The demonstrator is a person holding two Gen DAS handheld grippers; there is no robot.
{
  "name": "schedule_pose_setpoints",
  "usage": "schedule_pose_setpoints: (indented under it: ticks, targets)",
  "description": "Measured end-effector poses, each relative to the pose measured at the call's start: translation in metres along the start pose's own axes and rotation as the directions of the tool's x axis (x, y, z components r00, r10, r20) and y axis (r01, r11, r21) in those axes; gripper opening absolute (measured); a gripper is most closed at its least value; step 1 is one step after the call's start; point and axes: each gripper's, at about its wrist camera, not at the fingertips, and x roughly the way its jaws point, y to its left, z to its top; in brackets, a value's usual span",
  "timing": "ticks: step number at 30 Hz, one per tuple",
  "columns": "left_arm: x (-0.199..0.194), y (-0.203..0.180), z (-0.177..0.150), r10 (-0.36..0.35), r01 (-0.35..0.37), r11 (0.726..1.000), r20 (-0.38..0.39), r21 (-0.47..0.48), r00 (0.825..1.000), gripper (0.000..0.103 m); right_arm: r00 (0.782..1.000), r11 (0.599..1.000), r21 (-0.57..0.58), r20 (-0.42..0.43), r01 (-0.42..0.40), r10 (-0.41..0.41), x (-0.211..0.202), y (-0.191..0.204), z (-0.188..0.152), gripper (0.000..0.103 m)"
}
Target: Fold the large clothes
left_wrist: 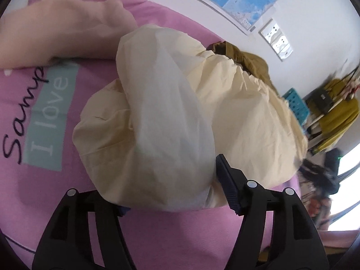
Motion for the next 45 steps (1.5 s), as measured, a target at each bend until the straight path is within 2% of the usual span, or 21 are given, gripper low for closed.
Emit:
schedule_pose_setpoints:
  ticks: [2, 6, 8, 10, 13, 15, 18, 19, 20, 23, 25, 29, 34, 37, 40, 42, 45]
  targets:
    - [-0.001, -0.005, 0.002, 0.027, -0.027, 1.0, 0.008, 0.014, 1.0, 0.064, 1.0, 0.996, -0.084, 0.026, 0.005, -0.003, -0.019, 0.014, -0.006, 0.063]
    - [0.001, -0.015, 0.005, 0.063, -0.064, 0.998, 0.01, 0.027, 0.998, 0.064, 0.996, 0.977, -0.213, 0.091, 0.011, 0.008, -0.029, 0.042, -0.007, 0.059]
    - [0.001, -0.017, 0.005, 0.076, -0.077, 0.996, 0.014, 0.033, 0.997, 0.064, 0.994, 0.968, -0.247, 0.107, 0.037, -0.011, -0.015, 0.052, -0.001, 0.059]
    - [0.003, -0.02, 0.006, 0.091, -0.092, 0.995, 0.016, 0.04, 0.996, 0.064, 0.989, 0.955, -0.273, 0.12, 0.117, -0.087, 0.008, 0.06, 0.006, 0.059]
    - [0.002, -0.022, 0.005, 0.099, -0.1, 0.994, 0.021, 0.042, 0.995, 0.064, 0.98, 0.936, -0.301, 0.131, 0.184, -0.151, 0.036, 0.061, 0.015, 0.058]
    - [0.003, -0.022, 0.007, 0.096, -0.097, 0.995, 0.017, 0.036, 0.995, 0.061, 0.977, 0.924, -0.321, 0.119, 0.206, -0.177, 0.054, 0.06, 0.02, 0.055]
    - [0.004, -0.025, 0.009, 0.099, -0.099, 0.994, 0.022, 0.049, 0.995, 0.057, 0.974, 0.92, -0.323, 0.106, 0.224, -0.2, 0.069, 0.057, 0.033, 0.043]
    - [0.005, -0.027, 0.01, 0.103, -0.104, 0.993, 0.02, 0.051, 0.994, 0.056, 0.972, 0.917, -0.323, 0.108, 0.235, -0.211, 0.071, 0.056, 0.038, 0.033]
    - [0.006, -0.027, 0.011, 0.104, -0.105, 0.993, 0.018, 0.053, 0.994, 0.056, 0.972, 0.92, -0.317, 0.102, 0.232, -0.21, 0.072, 0.055, 0.042, 0.032]
    - [0.008, -0.025, 0.012, 0.097, -0.098, 0.994, 0.015, 0.046, 0.995, 0.056, 0.977, 0.928, -0.306, 0.068, 0.213, -0.202, 0.084, 0.049, 0.049, 0.032]
    - [0.011, -0.021, 0.014, 0.086, -0.087, 0.996, 0.011, 0.027, 0.996, 0.056, 0.974, 0.919, -0.324, 0.056, 0.226, -0.22, 0.094, 0.049, 0.049, 0.032]
    - [0.015, -0.021, 0.015, 0.112, -0.112, 0.993, 0.003, 0.025, 0.994, 0.056, 0.974, 0.924, -0.31, 0.043, 0.225, -0.223, 0.089, 0.054, 0.049, 0.035]
    - [0.013, -0.023, 0.013, 0.14, -0.14, 0.989, 0.003, 0.038, 0.99, 0.058, 0.992, 0.949, -0.297, 0.104, 0.102, -0.074, 0.038, 0.062, 0.044, 0.043]
    - [0.014, -0.024, 0.013, 0.144, -0.144, 0.989, 0.002, 0.039, 0.99, 0.058, 0.989, 0.955, -0.277, 0.131, 0.109, -0.075, 0.029, 0.058, 0.047, 0.049]
    - [0.015, -0.023, 0.015, 0.146, -0.146, 0.989, 0.001, 0.038, 0.989, 0.061, 0.99, 0.968, -0.212, 0.077, 0.135, -0.122, 0.052, 0.039, 0.054, 0.048]
    - [0.016, -0.022, 0.015, 0.141, -0.141, 0.989, 0.0, 0.033, 0.99, 0.063, 0.991, 0.969, -0.205, 0.034, 0.135, -0.131, 0.071, 0.03, 0.055, 0.049]
    - [0.02, -0.018, 0.016, 0.138, -0.137, 0.99, -0.008, 0.015, 0.99, 0.072, 0.992, 0.974, -0.188, 0.016, 0.123, -0.122, 0.085, 0.025, 0.056, 0.053]
